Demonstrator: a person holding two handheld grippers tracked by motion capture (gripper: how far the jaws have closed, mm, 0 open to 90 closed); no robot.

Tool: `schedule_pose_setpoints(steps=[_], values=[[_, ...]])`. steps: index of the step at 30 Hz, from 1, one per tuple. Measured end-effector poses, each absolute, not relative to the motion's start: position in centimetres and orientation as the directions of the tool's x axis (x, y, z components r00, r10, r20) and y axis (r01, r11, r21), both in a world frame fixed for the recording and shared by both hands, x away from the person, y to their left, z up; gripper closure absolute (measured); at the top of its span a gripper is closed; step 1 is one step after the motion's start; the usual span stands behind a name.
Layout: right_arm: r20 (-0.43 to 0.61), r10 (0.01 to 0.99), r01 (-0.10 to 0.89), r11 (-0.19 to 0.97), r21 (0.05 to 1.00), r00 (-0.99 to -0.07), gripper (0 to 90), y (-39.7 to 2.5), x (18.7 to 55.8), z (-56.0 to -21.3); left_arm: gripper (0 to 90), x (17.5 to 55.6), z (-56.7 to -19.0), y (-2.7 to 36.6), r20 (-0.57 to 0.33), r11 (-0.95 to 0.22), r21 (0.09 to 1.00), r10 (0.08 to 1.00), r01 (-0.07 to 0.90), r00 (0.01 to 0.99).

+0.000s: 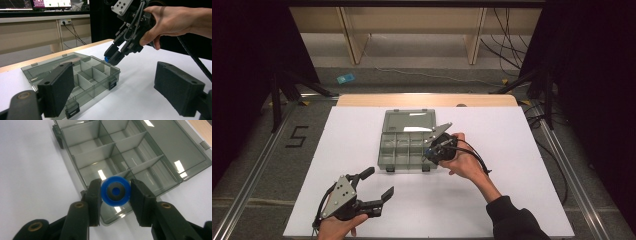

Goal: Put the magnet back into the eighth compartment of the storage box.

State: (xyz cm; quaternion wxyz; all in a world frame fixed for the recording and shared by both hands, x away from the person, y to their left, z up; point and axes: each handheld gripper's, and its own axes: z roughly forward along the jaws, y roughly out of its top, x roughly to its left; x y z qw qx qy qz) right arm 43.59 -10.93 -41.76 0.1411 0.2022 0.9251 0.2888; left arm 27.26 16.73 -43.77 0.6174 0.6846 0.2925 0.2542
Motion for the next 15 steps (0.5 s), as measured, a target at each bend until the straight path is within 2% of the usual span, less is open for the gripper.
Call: schedule_pose_setpoints(steps=[15], values=[[-0.152, 0.458, 0.296, 0.759, 0.581, -0.876, 62.7, -10.78, 44.6, -42.63, 16.0, 27.25, -43.75, 16.74, -0.012, -0.067, 0.994, 0.714, 0.086, 0.7]])
